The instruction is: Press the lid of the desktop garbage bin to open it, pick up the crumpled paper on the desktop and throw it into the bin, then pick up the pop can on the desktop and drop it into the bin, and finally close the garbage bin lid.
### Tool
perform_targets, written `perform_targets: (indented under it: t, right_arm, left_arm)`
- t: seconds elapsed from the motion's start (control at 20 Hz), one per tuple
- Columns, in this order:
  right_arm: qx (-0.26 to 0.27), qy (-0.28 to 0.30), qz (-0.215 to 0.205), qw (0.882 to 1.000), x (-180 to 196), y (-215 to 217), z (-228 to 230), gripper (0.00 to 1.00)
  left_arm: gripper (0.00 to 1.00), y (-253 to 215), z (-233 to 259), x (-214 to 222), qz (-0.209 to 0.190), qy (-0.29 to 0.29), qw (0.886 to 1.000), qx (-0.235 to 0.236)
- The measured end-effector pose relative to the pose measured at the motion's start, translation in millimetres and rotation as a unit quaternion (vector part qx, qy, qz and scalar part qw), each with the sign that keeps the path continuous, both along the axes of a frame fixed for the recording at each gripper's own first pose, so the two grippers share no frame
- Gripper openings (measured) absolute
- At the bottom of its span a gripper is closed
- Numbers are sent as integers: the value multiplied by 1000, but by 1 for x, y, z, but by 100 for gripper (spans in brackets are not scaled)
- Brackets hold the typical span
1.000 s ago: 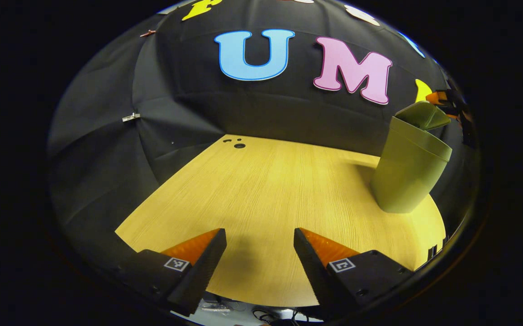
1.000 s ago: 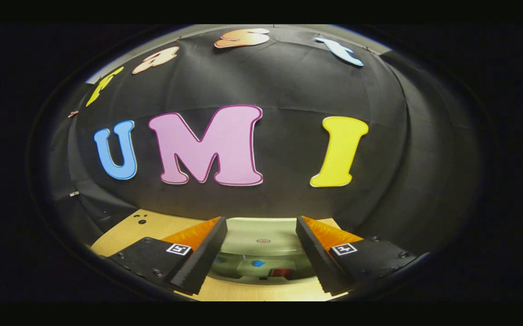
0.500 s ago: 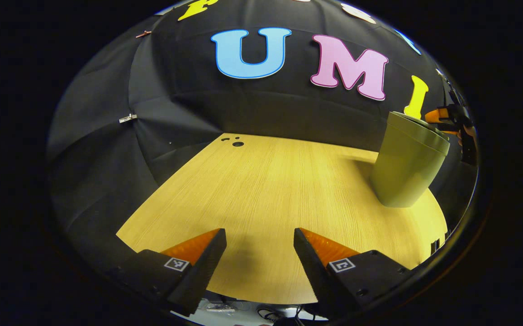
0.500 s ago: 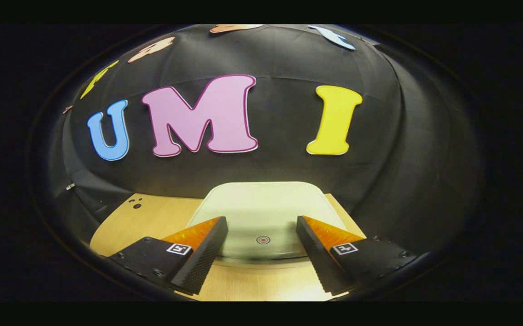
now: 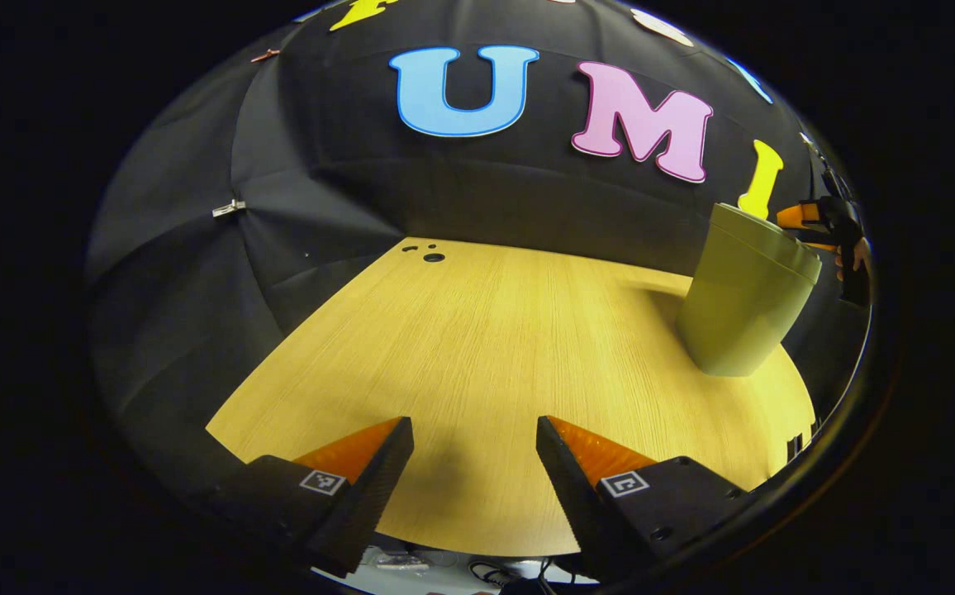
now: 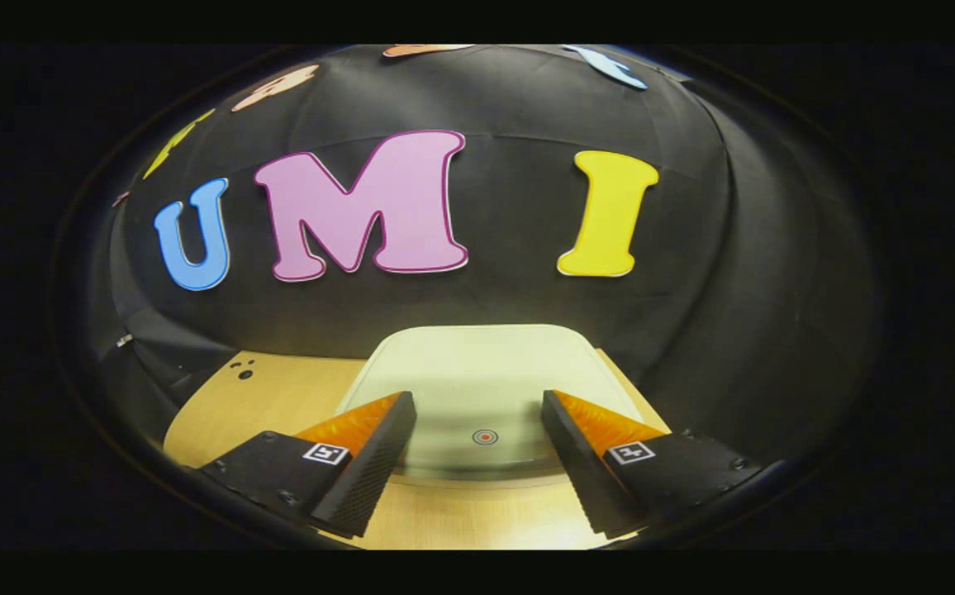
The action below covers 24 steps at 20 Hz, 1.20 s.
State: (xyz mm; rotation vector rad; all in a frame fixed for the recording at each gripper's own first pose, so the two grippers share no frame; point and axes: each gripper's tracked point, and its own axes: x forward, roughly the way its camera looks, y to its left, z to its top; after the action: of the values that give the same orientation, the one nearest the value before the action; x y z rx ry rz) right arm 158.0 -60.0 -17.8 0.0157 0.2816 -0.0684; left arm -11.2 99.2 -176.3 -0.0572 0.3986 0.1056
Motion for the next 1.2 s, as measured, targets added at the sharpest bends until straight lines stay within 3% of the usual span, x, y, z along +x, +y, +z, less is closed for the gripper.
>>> perform_targets:
  t: [0.4, 0.7, 0.95, 1.0, 1.05, 1.2]
  right_arm:
    - [-5, -35, 7, 999, 1, 3, 3, 98]
    - [11, -48, -9, 999, -17, 8, 11, 98]
    - [22, -83, -9, 996, -53, 26, 33, 97]
    - [16, -93, -5, 995, -64, 31, 40, 92]
    - [11, -105, 0, 994, -76, 38, 45, 97]
    - [13, -124, 17, 992, -114, 64, 52, 97]
  left_arm:
    - [96, -7, 13, 13, -19, -14, 1000, 4]
    - [96, -14, 65, 16, -38, -66, 997, 14]
    - [96, -21, 124, 6, -55, -129, 988, 59]
    - [96, -26, 137, 2, -64, -146, 985, 66]
    - [96, -32, 148, -1, -74, -158, 982, 68]
    - [96, -48, 169, -14, -101, -187, 975, 70]
